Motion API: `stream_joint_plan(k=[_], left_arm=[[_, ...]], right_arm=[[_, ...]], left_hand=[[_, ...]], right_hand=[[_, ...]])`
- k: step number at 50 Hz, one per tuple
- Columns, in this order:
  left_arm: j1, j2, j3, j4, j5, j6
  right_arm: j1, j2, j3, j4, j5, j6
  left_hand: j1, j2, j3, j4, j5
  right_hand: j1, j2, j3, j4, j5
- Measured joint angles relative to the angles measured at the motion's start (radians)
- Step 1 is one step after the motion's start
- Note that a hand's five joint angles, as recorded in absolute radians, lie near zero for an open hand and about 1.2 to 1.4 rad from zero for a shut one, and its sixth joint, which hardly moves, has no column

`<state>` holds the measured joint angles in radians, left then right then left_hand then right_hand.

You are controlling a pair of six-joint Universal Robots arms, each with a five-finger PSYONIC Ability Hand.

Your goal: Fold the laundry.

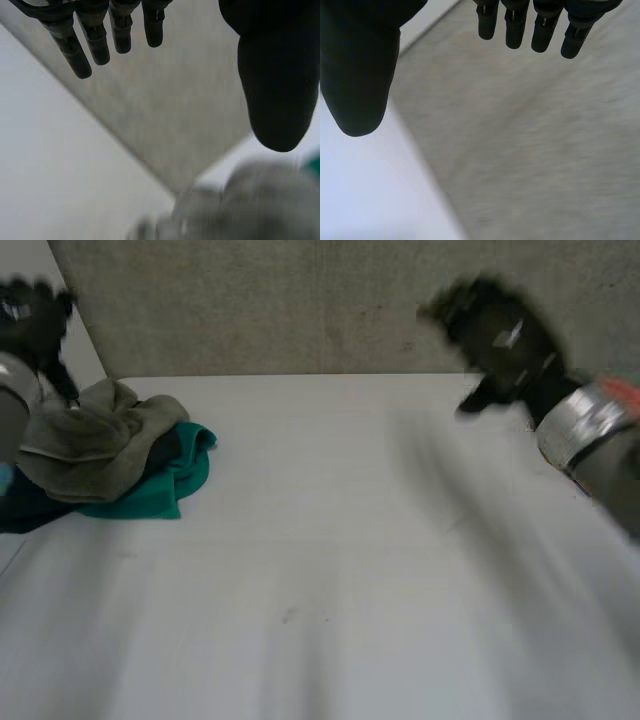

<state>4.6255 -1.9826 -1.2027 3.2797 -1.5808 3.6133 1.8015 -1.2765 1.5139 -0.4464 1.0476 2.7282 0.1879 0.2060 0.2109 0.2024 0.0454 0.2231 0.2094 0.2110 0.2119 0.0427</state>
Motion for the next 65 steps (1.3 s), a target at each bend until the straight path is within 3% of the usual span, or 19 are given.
stream_joint_plan(k=[5,13,18,19,20,23,32,36,43,51,53,55,60,65], left_arm=[[0.074,-0.209,0.012,0.14,0.014,0.111],[0.114,-0.458,0.11,0.271,0.105,0.122],[0.113,-0.525,0.148,0.282,0.135,0.116],[0.109,-0.526,0.15,0.283,0.136,0.114],[0.103,-0.518,0.149,0.286,0.136,0.111],[0.082,-0.464,0.137,0.294,0.131,0.098],[-0.055,-0.107,0.043,0.326,0.114,-0.087],[-0.156,0.105,-0.019,0.328,0.113,-0.255],[-0.334,0.249,-0.109,0.321,0.116,-0.438],[-0.6,0.1,-0.185,0.315,0.116,-0.49],[-0.664,0.009,-0.184,0.313,0.115,-0.491],[-0.709,-0.087,-0.174,0.304,0.115,-0.487],[-0.748,-0.22,-0.136,0.256,0.101,-0.472],[-0.73,-0.192,-0.123,0.206,0.02,-0.456]], right_arm=[[0.043,0.031,0.139,0.063,0.011,-0.09],[0.045,0.062,0.245,0.086,0.025,-0.188],[0.035,0.065,0.267,0.083,0.025,-0.204],[0.03,0.065,0.268,0.082,0.025,-0.205],[0.024,0.064,0.268,0.081,0.024,-0.205],[0.007,0.061,0.263,0.08,0.024,-0.203],[-0.024,0.054,0.253,0.079,0.026,-0.193],[-0.027,0.046,0.255,0.08,0.034,-0.19],[-0.03,0.029,0.252,0.08,0.092,-0.188],[-0.059,0.009,0.234,0.076,0.177,-0.173],[-0.071,0.007,0.223,0.075,0.208,-0.155],[-0.084,0.007,0.214,0.075,0.233,-0.133],[-0.115,0.007,0.196,0.08,0.265,-0.082],[-0.128,0.008,0.188,0.085,0.266,-0.058]], left_hand=[[0.0,0.0,0.0,0.0,0.0],[0.031,0.019,0.018,0.021,0.015],[0.514,0.447,0.418,0.43,0.377],[0.824,0.747,0.723,0.743,0.384],[0.916,0.897,0.861,0.887,0.384],[0.965,0.985,0.946,0.976,0.384],[0.975,0.99,0.975,0.994,0.384],[0.975,0.99,0.977,0.994,0.384],[0.975,0.991,0.977,0.996,0.384],[0.975,0.989,0.977,0.995,0.384],[0.798,0.819,0.812,0.823,0.556],[0.432,0.467,0.467,0.485,0.394],[0.331,0.331,0.334,0.324,0.297],[0.289,0.272,0.267,0.262,0.236]], right_hand=[[0.0,0.0,0.0,0.0,0.0],[0.0,0.0,0.0,0.0,0.0],[0.0,0.0,0.0,0.0,0.0],[0.0,0.0,0.0,0.0,0.0],[0.0,0.0,0.0,0.0,0.0],[0.0,0.0,0.0,0.0,0.0],[0.0,0.0,0.0,0.0,0.0],[0.0,0.0,0.0,0.0,0.0],[0.0,0.0,0.0,0.0,0.0],[0.0,0.0,0.0,0.0,0.0],[0.0,0.0,0.0,0.0,0.0],[0.0,0.0,0.0,0.0,0.0],[0.0,0.0,0.0,0.0,0.0],[0.0,0.0,0.0,0.0,0.0]])
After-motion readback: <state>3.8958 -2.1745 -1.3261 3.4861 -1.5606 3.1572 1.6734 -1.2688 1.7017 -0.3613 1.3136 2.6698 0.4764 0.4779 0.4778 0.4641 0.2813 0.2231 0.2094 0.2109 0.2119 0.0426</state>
